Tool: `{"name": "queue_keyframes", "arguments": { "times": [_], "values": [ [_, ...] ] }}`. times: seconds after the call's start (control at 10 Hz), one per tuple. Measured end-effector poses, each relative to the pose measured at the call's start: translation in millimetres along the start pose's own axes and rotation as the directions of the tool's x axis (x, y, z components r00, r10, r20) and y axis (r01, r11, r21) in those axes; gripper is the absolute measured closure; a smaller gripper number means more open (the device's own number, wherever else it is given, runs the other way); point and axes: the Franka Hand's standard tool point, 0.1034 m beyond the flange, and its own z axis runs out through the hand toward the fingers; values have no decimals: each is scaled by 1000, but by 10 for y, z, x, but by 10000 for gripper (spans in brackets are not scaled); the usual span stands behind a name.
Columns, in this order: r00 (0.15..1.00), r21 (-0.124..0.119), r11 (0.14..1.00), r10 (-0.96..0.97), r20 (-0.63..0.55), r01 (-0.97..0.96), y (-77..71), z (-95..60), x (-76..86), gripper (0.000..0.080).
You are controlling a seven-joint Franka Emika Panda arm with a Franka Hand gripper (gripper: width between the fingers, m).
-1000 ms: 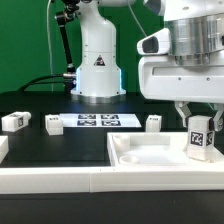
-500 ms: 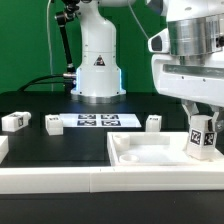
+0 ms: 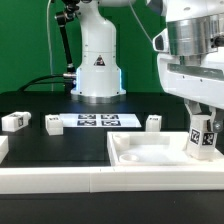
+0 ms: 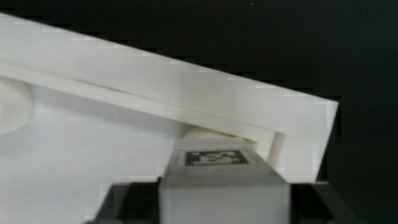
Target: Assemble square table
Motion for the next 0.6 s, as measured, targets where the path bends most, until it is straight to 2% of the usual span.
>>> {"name": "queue_keyframes", "arguments": {
  "times": [0.1, 0.2, 0.3, 0.4, 0.6],
  "values": [
    [998, -4, 998, -69, 0, 69, 6, 0, 2, 242],
    [986, -14, 986, -167, 1, 167, 11, -4, -1, 242],
    [950, -40, 949, -312, 0, 312, 14, -19, -5, 169],
    [942, -33, 941, -336, 2, 336, 4, -17, -7, 156],
    [864, -33, 864, -503, 7, 503, 6, -16, -3, 150]
  ]
}}
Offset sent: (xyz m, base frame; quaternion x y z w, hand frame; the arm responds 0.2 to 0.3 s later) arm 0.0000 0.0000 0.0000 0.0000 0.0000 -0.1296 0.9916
